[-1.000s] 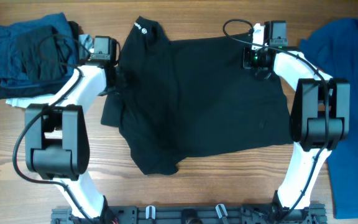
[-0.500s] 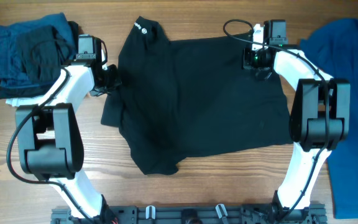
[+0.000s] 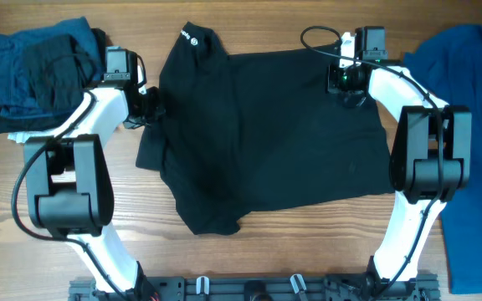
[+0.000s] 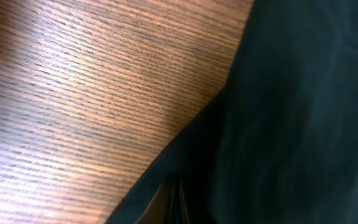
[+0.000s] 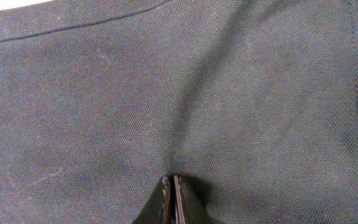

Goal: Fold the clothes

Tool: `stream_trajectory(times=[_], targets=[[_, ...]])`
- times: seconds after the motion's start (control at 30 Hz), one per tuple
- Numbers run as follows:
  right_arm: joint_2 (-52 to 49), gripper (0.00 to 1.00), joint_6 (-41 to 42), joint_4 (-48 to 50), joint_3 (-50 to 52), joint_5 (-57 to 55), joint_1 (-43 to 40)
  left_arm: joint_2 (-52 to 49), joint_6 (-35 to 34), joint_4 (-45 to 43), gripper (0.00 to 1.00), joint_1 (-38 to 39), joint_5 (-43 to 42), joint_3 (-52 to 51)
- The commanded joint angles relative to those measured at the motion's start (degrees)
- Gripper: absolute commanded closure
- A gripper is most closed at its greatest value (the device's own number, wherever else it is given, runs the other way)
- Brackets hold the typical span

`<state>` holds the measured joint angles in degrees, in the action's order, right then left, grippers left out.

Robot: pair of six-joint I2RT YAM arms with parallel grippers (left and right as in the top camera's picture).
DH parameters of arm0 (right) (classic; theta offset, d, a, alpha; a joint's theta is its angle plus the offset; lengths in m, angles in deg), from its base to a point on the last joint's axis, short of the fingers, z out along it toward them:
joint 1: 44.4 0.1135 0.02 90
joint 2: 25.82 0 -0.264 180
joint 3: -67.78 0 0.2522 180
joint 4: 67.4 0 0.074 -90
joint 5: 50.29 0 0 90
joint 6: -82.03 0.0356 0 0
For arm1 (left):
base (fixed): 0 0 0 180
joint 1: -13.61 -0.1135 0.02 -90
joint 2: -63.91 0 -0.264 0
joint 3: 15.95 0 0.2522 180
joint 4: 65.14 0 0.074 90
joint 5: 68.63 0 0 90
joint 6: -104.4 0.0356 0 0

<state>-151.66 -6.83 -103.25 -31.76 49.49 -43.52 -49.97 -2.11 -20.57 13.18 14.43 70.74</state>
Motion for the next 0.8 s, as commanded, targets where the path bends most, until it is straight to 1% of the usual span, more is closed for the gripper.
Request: stream_trajectory(times=[0.0, 0.1, 0.37, 0.5, 0.63, 0.77], targets=[[-1.2, 0.95, -1.0, -1.8, 0.6, -3.4, -0.1, -2.5, 1.3, -1.4, 0.96, 0.6, -0.9, 0.1], [-1.2, 0.95, -1.0, -1.8, 0.7, -3.4, -0.1, -2.2, 1.2, -2.8, 0.96, 1.6, -2.7, 0.1], [-1.2, 0.95, -1.0, -1.9, 0.7, -3.4, -0.1, 1.0, 1.1, -2.6, 0.95, 4.0, -1.6, 0.7], [-1.2, 0.95, -1.0, -2.4, 0.7, -3.4, -0.1, 3.0, 1.0, -1.8, 0.9, 4.1, -1.3, 0.7], [-1.2, 0.95, -1.0, -2.5, 0.7, -3.4, -0.1, 5.3, 0.9, -0.5, 0.83, 4.1, 1.6, 0.7], [-1.2, 0.95, -1.0, -2.5, 0.7, -3.4, -0.1, 5.3, 0.9, -0.1, 0.78, 4.1, 1.6, 0.7]])
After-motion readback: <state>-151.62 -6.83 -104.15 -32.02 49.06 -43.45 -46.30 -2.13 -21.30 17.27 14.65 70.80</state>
